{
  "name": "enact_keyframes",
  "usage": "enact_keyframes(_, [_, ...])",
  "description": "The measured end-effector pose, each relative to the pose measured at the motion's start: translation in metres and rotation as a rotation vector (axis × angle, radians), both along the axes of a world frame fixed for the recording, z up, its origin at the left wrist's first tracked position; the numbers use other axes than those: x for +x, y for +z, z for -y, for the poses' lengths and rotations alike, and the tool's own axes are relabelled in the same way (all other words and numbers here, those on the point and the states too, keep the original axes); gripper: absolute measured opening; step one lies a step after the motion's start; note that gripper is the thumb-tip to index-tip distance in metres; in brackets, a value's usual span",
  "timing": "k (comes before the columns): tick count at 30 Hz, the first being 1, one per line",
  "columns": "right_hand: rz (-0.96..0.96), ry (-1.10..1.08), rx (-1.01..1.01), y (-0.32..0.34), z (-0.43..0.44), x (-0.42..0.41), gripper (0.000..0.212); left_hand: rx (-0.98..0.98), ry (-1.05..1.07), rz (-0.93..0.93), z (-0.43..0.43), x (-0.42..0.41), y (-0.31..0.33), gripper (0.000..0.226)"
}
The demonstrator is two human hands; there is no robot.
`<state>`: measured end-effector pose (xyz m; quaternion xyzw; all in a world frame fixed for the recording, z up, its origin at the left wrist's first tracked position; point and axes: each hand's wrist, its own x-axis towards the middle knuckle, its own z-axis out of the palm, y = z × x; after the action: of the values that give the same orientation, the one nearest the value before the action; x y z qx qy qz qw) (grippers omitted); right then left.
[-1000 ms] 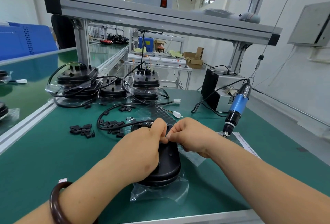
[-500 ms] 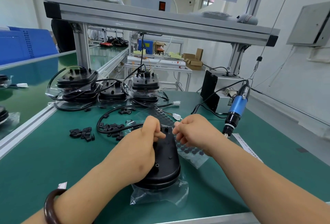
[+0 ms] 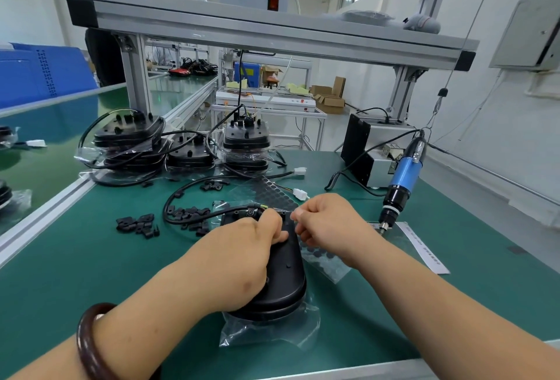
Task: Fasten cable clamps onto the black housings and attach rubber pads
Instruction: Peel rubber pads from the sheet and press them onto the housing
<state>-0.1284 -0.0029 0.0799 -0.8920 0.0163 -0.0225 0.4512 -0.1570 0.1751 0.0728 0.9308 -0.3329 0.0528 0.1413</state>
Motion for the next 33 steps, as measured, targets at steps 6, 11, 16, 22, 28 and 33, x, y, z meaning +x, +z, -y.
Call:
enact_keyframes(6, [0.069,0.105,-0.142,-0.004,0.003,-0.004,0.028,-0.042,-0.004,0.024,0.002,-0.003,-0.001,0.030])
enact_keyframes(11, [0.116,0.186,-0.290,-0.005,0.003,-0.007,0.036,-0.128,0.036,0.056,0.002,-0.005,-0.006,0.033])
enact_keyframes(16, [0.189,0.233,-0.444,-0.001,0.003,-0.010,0.034,-0.065,0.002,0.079,0.000,-0.007,-0.006,0.025])
enact_keyframes(22, [0.180,0.246,-0.699,-0.006,-0.005,-0.013,0.025,-0.025,-0.006,0.075,0.001,-0.004,-0.001,0.046])
enact_keyframes(28, [0.247,0.289,-0.784,-0.015,-0.005,-0.012,0.028,-0.121,-0.007,-0.008,0.002,-0.004,0.007,0.037])
enact_keyframes(33, [0.305,0.293,-0.742,-0.022,-0.001,-0.011,0.038,-0.598,0.079,-0.512,-0.049,0.067,0.038,0.029])
